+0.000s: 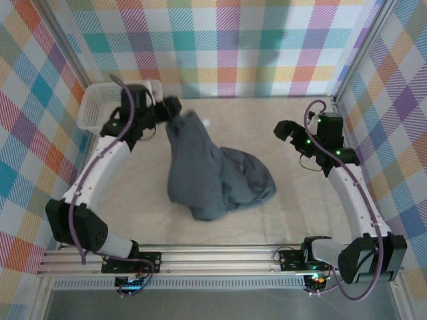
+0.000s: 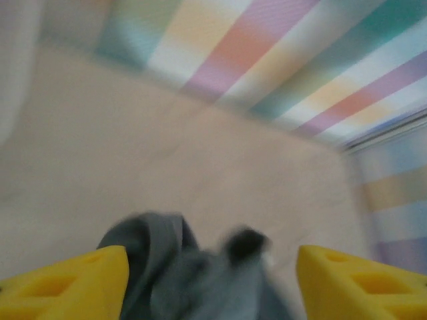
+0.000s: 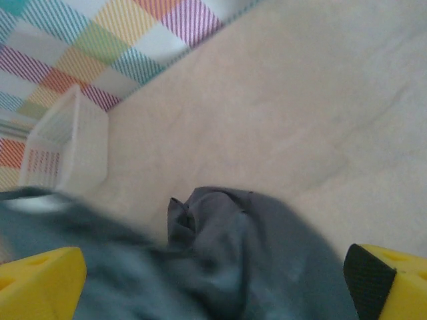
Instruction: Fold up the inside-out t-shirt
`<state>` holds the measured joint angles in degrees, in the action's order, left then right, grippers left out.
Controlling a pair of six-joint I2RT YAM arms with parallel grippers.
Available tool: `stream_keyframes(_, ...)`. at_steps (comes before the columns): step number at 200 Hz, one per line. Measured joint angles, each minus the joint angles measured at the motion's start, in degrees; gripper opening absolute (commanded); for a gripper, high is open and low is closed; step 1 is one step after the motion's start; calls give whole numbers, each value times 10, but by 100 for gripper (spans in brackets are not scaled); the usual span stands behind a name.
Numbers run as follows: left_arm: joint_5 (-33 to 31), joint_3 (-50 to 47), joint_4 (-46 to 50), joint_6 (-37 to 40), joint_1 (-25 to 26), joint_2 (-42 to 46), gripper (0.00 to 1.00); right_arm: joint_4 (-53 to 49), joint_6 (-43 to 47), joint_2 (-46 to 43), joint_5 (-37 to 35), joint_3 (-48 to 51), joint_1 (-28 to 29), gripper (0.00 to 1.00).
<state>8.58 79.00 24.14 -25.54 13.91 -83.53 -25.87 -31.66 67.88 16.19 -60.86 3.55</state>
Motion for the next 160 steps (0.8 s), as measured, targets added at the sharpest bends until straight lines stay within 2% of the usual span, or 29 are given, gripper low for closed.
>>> stream_keyframes(28,-31,-100,27,11,-2,33,82,-32,8,12,13,30,27,100)
stream_keyframes(67,-37,-228,22,-30,21,117,83,-47,7,9,-11,118,136,100)
stream_keyframes(89,-36,-276,12,-56,64,89,84,-63,3,18,-46,148,162,94)
stream_keyframes(115,-55,-288,5,-63,100,20,84,-52,8,59,-72,152,175,94)
stream_keyframes(144,-109,-268,3,-45,98,-24,83,-32,13,146,-87,103,177,91)
stream_keyframes(160,-124,-246,-4,-35,78,-33,83,-12,12,198,-94,56,177,84)
